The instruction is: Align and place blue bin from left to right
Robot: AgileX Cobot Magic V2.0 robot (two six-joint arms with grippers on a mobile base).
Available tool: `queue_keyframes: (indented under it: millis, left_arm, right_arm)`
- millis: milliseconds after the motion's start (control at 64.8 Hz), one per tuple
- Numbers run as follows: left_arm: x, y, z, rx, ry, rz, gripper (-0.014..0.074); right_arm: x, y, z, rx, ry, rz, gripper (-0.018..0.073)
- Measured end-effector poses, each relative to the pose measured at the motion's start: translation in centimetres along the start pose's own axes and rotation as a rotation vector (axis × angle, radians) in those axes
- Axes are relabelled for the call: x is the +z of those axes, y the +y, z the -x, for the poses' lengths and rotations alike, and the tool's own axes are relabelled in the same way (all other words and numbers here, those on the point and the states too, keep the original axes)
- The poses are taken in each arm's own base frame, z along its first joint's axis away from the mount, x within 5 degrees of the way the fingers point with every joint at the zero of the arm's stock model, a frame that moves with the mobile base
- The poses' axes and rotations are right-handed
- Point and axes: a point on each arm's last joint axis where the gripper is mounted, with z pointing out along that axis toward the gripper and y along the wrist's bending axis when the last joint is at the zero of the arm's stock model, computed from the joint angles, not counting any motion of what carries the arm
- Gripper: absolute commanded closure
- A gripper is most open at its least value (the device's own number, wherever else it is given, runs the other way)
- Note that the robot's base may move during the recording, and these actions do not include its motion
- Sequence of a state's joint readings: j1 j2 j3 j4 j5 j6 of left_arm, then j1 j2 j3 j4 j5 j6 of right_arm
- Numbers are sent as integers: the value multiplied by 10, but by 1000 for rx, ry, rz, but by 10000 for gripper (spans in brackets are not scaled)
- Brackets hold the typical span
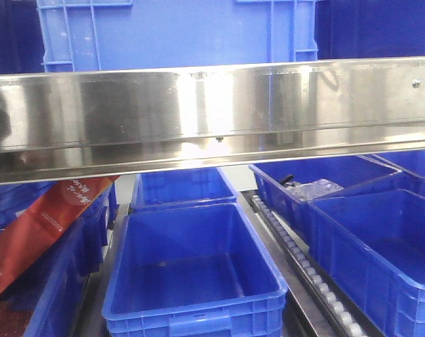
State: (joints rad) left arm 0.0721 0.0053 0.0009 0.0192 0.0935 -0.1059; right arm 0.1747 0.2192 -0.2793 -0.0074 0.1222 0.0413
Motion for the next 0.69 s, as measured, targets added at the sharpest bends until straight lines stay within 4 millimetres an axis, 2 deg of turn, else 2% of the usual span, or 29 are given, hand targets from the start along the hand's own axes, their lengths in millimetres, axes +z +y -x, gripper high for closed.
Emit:
queue_keyframes:
  millis: [262, 401, 571, 695]
  left_arm:
    - [0, 0, 0, 0, 0, 0, 707]
    - [0, 0, 0, 0, 0, 0, 707]
    - [0, 0, -1, 0, 2, 0, 707]
    - [0, 0, 0, 0, 0, 0, 707]
  right_arm:
    - [-6, -13, -9, -13, 36, -208, 721]
    - [-14, -18, -31, -30, 31, -299, 721]
    - [-17, -20, -71, -24, 36, -321, 721]
    - [-16, -21, -80, -21, 66, -322, 721]
